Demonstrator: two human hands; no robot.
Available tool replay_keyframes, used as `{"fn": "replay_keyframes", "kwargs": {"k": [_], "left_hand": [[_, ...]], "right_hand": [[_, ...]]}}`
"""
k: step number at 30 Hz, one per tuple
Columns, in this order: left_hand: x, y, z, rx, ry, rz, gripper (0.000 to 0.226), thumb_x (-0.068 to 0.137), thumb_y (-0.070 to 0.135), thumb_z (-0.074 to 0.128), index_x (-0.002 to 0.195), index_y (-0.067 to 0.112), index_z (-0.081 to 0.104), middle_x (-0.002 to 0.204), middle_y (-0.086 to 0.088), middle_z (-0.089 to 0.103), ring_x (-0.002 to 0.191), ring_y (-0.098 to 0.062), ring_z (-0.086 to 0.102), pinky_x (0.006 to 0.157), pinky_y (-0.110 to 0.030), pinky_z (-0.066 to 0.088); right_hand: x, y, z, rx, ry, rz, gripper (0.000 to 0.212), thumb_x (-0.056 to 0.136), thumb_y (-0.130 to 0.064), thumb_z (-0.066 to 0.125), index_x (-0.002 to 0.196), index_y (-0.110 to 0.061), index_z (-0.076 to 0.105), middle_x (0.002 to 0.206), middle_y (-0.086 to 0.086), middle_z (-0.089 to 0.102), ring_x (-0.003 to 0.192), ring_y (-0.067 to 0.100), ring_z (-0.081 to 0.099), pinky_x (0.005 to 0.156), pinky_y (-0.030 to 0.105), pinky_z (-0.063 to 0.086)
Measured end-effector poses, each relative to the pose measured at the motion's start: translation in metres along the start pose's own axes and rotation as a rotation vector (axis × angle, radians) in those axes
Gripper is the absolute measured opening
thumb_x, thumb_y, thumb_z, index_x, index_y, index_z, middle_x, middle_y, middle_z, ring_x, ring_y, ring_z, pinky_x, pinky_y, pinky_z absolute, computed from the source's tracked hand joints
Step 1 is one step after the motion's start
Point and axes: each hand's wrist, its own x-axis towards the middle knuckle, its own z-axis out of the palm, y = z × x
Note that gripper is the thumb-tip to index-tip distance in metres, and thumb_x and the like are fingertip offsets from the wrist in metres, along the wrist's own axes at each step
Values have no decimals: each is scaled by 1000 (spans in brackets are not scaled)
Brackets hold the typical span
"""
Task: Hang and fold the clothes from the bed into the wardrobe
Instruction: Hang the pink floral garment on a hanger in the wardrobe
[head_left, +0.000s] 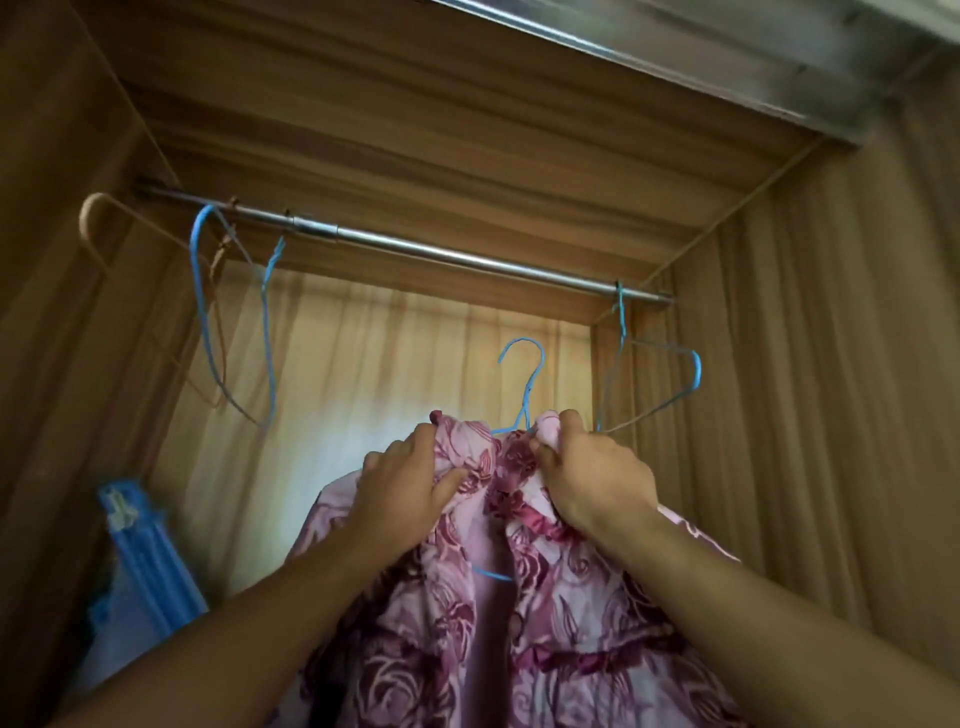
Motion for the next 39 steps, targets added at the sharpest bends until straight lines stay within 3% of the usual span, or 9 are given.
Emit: {"fn": "replay_keyframes", "kwargs": {"k": [7,10,17,20,24,29,35,39], "left_hand": [[69,17,-7,20,4,-21,43,98,50,48,122,15,41,122,-7,60,115,-32,54,93,-44,38],[97,37,-4,0,-43,-111,46,99,49,48,129,16,40,131,-7,55,125,-30,48,99,-47,35],[141,72,13,-231,-97,-222,51,100,40,50,140,13,34,147,-9,41,138,-32,34,109,-54,33],[161,87,17,-339,-91,-242,50,101,30,51,141,6,32,151,-17,33,140,-38,29,113,-49,30],[178,104,22,-407,-75,-334,46,101,28,49,142,13,34,149,-18,27,137,-39,30,112,-46,30],[181,106,41,-656,-82,-370,35,95,17,56,129,11,49,130,-14,60,118,-35,58,103,-42,45],[170,108,55,-712,-113,-361,24,95,9,52,120,9,54,117,-12,65,106,-31,62,93,-37,51],[177,116,50,-787,-71,-316,22,94,6,49,115,7,57,114,-12,66,105,-31,63,93,-37,53]], "right_hand": [[56,-3,-26,-143,118,-37,30,102,-48,36,115,-22,42,109,12,68,97,37,65,66,39,35],[79,0,-35,-175,144,-6,24,103,-40,36,114,-20,44,112,13,68,102,37,65,69,38,34],[119,16,-50,-278,211,16,27,104,-37,33,115,-16,46,114,15,68,106,37,65,72,39,35],[138,23,-59,-313,249,2,30,104,-36,31,116,-15,48,116,14,69,108,37,65,72,40,35],[161,31,-69,-367,225,28,29,103,-34,35,119,-14,49,123,12,67,115,35,63,77,38,36],[171,41,-63,-426,155,73,33,102,-35,38,126,-17,51,129,7,64,119,31,61,79,37,36],[168,46,-59,-484,-29,140,39,98,-35,44,133,-23,57,137,5,61,124,30,59,92,41,47],[164,58,-68,-489,132,54,39,100,-40,37,125,-24,62,129,5,65,117,30,63,83,37,43]]}}
